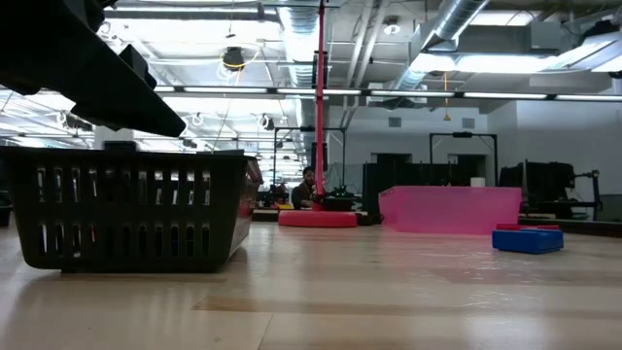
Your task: Pick & Place Office items
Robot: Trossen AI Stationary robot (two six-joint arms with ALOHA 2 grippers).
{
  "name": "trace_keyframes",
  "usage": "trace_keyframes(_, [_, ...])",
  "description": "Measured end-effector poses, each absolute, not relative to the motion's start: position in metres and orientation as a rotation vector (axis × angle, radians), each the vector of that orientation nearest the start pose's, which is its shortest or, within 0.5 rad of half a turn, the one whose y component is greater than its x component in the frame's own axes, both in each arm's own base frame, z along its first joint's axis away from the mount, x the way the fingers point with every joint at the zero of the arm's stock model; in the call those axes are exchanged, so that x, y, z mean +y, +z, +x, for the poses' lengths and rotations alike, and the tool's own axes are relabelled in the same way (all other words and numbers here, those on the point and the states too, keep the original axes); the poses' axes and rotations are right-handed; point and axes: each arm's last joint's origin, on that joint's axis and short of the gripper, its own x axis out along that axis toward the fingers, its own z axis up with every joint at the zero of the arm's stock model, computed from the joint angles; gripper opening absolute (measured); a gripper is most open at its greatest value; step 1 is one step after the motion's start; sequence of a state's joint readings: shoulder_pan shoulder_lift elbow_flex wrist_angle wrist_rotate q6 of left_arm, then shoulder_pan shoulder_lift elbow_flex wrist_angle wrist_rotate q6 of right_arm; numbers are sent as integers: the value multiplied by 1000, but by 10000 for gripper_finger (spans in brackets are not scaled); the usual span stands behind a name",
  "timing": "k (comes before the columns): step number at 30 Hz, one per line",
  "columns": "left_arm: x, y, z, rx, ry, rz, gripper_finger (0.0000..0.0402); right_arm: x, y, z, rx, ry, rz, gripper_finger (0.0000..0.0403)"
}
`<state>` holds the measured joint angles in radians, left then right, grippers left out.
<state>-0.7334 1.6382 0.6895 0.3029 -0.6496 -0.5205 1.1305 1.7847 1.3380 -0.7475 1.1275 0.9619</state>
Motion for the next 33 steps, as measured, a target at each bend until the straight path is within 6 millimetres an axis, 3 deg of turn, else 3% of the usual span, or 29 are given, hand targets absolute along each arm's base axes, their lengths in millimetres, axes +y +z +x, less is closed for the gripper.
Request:
trace_keyframes(14, [-199, 173, 244, 261, -21, -46, 172, 302, 232, 171, 464, -247, -141, 234])
trace_keyframes(22, [-221, 195, 231, 58, -141, 93, 172, 269, 207, 150, 831, -434, -51, 234])
trace_keyframes(25, [-226, 201, 225, 9, -128, 136, 172, 263, 200, 147, 875, -477, -44, 234])
trace_keyframes(29, [-222, 206, 224, -1, -23, 162, 172, 252, 200, 160, 863, -523, -79, 234])
trace_keyframes(33, [-213, 218, 223, 14, 13, 176, 178, 228, 199, 187, 1021, -557, -209, 234])
